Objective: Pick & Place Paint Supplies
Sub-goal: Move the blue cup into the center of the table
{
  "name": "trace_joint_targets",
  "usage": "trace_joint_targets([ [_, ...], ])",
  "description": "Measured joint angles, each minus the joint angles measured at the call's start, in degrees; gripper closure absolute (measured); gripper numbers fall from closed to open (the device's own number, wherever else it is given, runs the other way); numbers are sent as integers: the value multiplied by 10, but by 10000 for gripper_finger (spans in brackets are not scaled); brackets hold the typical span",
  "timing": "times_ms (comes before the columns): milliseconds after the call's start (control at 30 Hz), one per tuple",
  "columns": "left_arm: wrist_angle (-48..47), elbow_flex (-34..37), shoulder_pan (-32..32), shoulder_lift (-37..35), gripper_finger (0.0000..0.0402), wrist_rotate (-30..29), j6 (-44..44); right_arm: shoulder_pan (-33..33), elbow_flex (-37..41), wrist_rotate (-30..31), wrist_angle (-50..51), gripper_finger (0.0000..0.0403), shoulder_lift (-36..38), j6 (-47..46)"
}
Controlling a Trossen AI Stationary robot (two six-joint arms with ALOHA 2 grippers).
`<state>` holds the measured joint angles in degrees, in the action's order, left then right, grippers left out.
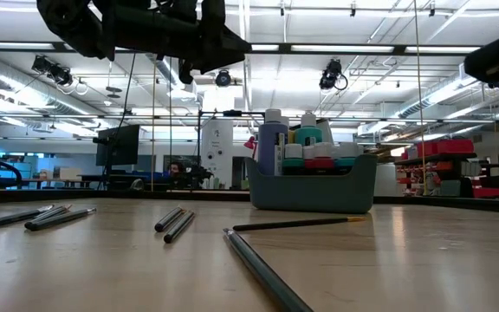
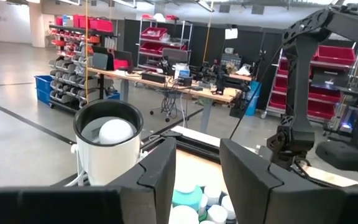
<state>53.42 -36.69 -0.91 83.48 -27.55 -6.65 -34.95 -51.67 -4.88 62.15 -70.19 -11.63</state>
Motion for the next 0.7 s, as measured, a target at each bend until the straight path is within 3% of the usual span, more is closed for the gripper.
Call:
trace_joint_targets([
  [233, 1, 0, 0, 0, 269, 4, 35, 1, -40, -11, 23, 393, -2, -12],
  [333, 1, 0, 0, 0, 269, 8, 49, 6, -90, 42, 43, 398, -2, 6],
  [467, 1, 0, 0, 0, 269, 8, 77, 26, -150, 148, 33, 399, -14, 66],
  [700, -26, 0, -1, -60, 269, 31, 120, 142, -241, 158, 38, 400, -145, 263],
])
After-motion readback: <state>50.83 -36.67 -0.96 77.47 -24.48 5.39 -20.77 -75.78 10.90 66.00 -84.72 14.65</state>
